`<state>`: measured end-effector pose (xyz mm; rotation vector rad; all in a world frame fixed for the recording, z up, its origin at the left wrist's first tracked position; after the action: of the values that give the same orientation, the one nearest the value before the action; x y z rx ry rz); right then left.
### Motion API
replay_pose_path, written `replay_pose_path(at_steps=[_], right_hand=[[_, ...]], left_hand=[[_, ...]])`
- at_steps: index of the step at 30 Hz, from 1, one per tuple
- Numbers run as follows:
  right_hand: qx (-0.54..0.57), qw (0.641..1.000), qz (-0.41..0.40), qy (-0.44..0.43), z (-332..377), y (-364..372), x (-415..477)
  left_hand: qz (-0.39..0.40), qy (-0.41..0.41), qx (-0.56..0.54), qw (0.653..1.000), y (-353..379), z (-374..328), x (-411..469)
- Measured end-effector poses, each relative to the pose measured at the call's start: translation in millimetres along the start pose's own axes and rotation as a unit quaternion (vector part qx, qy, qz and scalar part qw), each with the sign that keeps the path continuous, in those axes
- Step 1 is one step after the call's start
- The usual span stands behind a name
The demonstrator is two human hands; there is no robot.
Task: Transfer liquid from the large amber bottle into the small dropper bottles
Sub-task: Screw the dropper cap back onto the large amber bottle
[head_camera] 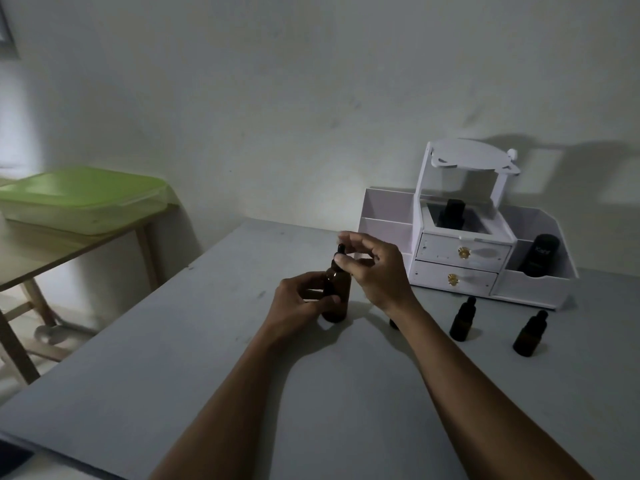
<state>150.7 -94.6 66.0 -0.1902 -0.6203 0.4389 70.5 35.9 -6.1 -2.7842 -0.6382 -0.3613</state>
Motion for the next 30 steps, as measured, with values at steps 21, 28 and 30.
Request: replay_pose_path(at_steps=[21, 28, 30], right_hand=[[-0.016, 1.0, -0.004, -0.021, -2, 2, 0], [0.019, 0.999, 0.031, 0.004, -9, 5, -2], [-0.009, 1.0, 0.014, -0.003, -7, 3, -2]], left_hand=[[-0.001, 0.01, 0.005, 1.0, -2, -1, 0], [-0.001, 0.006, -0.003, 1.0, 0, -1, -1], [0.0, 0.008, -0.001, 1.0, 0, -1, 0]])
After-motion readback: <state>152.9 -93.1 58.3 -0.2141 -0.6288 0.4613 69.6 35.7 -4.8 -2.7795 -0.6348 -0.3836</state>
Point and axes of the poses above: each hand's wrist, its own x-axis towards the middle knuckle, its own y-axis out of the palm, z = x × y, the point moved 7 cm from there along x, towards the middle knuckle
